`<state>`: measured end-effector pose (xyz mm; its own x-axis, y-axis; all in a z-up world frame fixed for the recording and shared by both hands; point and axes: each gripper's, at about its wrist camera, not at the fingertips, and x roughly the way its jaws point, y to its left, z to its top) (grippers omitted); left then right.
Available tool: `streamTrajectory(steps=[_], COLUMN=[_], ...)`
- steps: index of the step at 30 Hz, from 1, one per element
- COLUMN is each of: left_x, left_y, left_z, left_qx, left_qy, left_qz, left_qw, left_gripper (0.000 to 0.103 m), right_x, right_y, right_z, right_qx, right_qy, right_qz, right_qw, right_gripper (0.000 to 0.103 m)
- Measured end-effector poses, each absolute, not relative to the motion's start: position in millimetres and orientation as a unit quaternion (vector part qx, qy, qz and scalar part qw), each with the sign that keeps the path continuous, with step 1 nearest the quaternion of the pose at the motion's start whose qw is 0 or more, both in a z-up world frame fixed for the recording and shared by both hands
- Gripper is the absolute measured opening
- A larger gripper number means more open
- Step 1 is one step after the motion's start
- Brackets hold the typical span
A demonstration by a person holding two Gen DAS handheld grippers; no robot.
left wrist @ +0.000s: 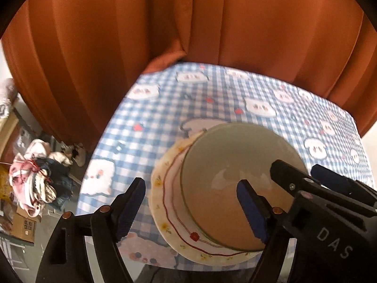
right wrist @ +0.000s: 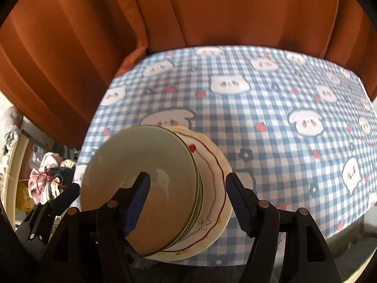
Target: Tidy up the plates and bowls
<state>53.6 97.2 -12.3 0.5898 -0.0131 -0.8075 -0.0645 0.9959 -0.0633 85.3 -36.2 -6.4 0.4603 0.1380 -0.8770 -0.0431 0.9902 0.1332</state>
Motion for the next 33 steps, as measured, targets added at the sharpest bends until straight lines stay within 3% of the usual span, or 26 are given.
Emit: streamTrajectory(steps=[4, 11, 33], left_x=[31.9, -5.3, -88.5], left_y=[88.1, 73.2, 18.9], left_z=[3.3, 8.2, 0.5], left_qx=[-0.012, -0.024, -0.032], left_qy=[0.399, 0.380, 0.341], left_qz=[0.052, 0.052, 0.002], left_qw=[0.915, 0.923, 0.940], left_gripper=[0.085, 0.090, 0.092], right_x=[67.3, 25.9, -96.4], right_y=[-41.1, -74.3, -169.9], right_z=[10.4, 26.2, 18.9], right_qx=[0.027, 0.038, 0.021], right_qy=[0.470, 0.422, 0.339], right_qz=[0.073, 0.066, -0.016], right_qw=[0.879, 0.903, 0.940], right_gripper=[0.076, 0.086, 0.090])
